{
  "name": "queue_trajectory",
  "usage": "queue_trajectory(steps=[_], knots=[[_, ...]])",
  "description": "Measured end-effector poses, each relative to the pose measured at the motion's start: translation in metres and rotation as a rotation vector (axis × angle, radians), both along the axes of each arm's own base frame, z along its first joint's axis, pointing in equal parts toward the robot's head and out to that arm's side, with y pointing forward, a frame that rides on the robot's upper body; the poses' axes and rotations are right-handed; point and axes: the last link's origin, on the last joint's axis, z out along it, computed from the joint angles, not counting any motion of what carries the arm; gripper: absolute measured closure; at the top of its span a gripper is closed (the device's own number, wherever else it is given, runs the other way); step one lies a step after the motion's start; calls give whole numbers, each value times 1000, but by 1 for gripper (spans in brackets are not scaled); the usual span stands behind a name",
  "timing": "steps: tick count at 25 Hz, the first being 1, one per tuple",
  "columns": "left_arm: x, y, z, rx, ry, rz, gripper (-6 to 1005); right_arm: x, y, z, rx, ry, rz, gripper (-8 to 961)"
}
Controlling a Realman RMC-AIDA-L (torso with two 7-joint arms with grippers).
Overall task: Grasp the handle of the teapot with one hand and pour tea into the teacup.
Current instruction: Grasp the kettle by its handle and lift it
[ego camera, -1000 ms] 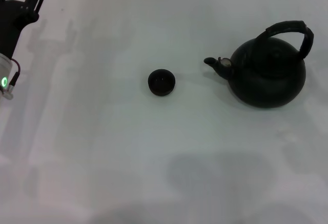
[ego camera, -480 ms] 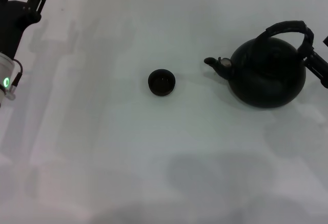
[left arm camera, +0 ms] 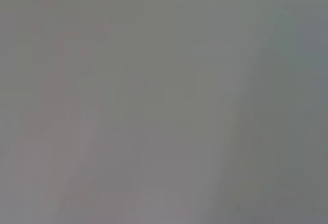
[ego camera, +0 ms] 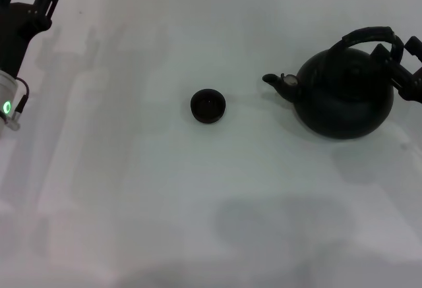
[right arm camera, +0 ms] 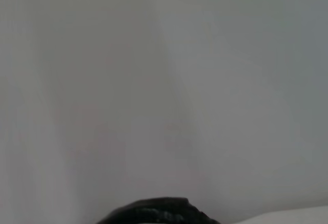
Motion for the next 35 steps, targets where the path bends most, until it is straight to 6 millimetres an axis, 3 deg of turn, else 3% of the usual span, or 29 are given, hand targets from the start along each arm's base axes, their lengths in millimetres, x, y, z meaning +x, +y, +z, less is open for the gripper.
queue_trajectory(steps=[15, 25, 35], knots=[[-1, -1, 0, -3, -10, 3, 283, 3, -1, -3, -20, -16, -12, 250], [-2, -1, 0, -3, -12, 4, 284, -2, 1, -5, -18, -5, 4, 706], [-3, -3, 0, -8, -35, 10, 285, -18, 10, -8, -11, 31, 50, 759]])
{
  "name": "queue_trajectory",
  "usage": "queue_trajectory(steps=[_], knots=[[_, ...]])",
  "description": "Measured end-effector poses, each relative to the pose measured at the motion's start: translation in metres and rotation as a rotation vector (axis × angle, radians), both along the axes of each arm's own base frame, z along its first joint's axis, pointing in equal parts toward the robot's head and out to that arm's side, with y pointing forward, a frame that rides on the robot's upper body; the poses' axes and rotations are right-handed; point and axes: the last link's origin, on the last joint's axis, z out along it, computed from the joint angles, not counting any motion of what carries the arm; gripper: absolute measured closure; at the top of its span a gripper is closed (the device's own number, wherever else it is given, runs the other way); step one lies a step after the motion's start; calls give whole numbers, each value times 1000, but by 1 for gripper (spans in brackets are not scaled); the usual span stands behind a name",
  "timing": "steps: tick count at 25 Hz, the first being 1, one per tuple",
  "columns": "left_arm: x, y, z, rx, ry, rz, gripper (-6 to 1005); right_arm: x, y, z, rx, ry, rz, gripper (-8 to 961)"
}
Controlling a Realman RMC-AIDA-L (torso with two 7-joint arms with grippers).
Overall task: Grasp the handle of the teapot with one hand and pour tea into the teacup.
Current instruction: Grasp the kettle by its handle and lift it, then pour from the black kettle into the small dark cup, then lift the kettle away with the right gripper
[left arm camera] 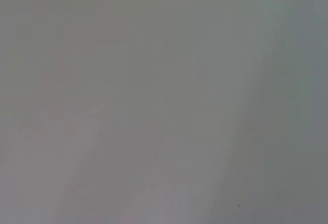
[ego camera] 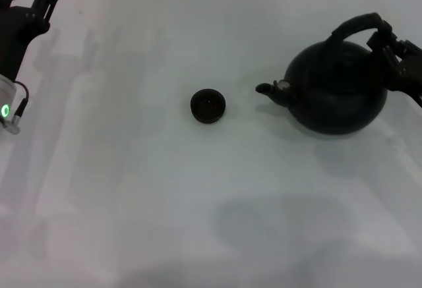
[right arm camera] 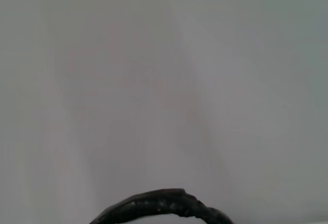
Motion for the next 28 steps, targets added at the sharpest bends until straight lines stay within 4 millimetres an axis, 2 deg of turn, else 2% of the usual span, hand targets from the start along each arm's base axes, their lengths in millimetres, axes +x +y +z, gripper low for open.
queue_trajectory(steps=[13, 21, 28], knots=[[-3, -5, -2, -5, -8, 11, 285, -39, 37, -8, 57, -134, 155, 763], [-5, -8, -3, -7, -9, 17, 286, -54, 51, -11, 87, -210, 213, 767], [-8, -12, -4, -11, -27, 29, 286, -66, 56, -16, 89, -274, 290, 774]])
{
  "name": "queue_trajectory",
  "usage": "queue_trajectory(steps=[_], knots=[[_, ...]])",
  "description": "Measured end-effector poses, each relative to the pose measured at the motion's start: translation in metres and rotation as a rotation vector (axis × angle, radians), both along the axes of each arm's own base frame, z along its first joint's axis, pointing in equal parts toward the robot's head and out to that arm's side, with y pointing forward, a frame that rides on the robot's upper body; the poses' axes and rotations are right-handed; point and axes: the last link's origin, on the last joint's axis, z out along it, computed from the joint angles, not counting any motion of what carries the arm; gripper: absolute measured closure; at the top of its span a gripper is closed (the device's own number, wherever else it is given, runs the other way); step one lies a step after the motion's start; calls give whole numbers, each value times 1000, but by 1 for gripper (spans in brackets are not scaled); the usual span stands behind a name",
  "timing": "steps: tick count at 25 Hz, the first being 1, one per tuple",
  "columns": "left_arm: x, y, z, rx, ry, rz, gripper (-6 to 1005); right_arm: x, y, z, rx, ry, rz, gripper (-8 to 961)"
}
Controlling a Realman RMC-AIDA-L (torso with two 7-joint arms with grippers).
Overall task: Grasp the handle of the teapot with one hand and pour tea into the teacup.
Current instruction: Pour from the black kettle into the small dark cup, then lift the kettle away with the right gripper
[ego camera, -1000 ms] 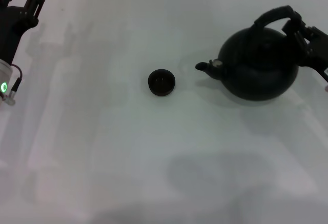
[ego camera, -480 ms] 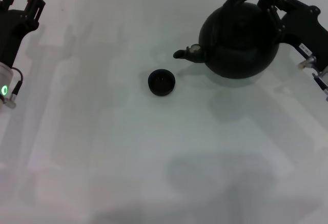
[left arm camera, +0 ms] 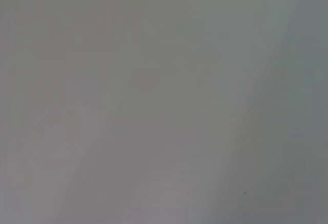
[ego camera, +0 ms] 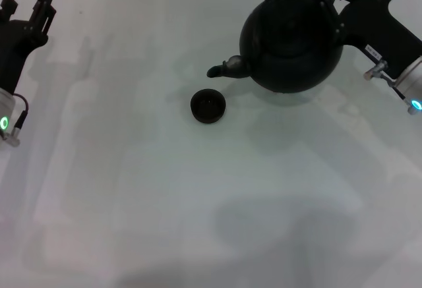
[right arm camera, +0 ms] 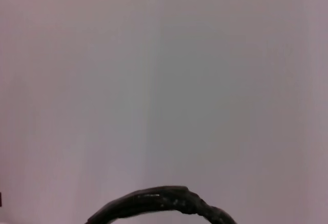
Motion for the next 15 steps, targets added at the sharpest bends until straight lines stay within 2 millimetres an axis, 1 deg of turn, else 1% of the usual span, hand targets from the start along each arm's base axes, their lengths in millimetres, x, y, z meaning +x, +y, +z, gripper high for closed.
queue_trajectory(steps=[6, 15], knots=[[2, 2, 0, 0, -1, -5, 286, -1, 3, -2, 11, -37, 3, 778], [2, 3, 0, -5, -1, 0, 286, -8, 5, -4, 55, -107, 58, 785]])
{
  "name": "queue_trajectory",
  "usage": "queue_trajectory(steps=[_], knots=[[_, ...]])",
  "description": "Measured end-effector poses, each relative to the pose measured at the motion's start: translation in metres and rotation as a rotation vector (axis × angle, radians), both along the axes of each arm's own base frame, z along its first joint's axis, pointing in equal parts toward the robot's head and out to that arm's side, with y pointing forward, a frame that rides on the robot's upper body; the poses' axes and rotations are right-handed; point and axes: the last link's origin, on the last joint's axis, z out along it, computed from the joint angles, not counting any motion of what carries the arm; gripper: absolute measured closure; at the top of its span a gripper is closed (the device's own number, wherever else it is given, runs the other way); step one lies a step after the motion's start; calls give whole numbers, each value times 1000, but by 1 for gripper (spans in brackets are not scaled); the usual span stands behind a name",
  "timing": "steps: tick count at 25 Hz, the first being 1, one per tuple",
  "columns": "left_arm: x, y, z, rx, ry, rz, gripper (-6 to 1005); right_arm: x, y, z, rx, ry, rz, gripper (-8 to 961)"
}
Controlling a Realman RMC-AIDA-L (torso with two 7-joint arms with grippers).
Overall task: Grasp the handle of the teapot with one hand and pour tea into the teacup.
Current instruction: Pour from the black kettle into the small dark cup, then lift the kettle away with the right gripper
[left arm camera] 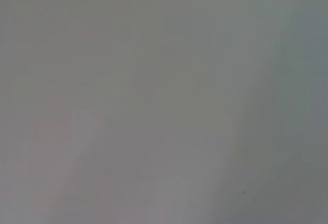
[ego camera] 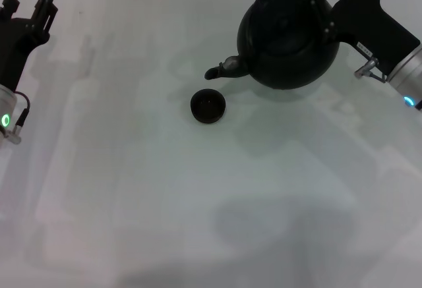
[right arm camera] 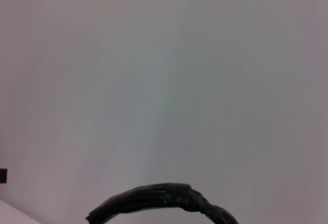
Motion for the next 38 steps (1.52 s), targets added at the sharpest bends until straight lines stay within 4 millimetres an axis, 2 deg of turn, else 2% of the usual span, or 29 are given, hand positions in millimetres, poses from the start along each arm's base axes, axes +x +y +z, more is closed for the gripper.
queue_trajectory(steps=[38], knots=[[1, -2, -6, -15, -17, 10, 285, -2, -2, -2, 109, -174, 91, 809]])
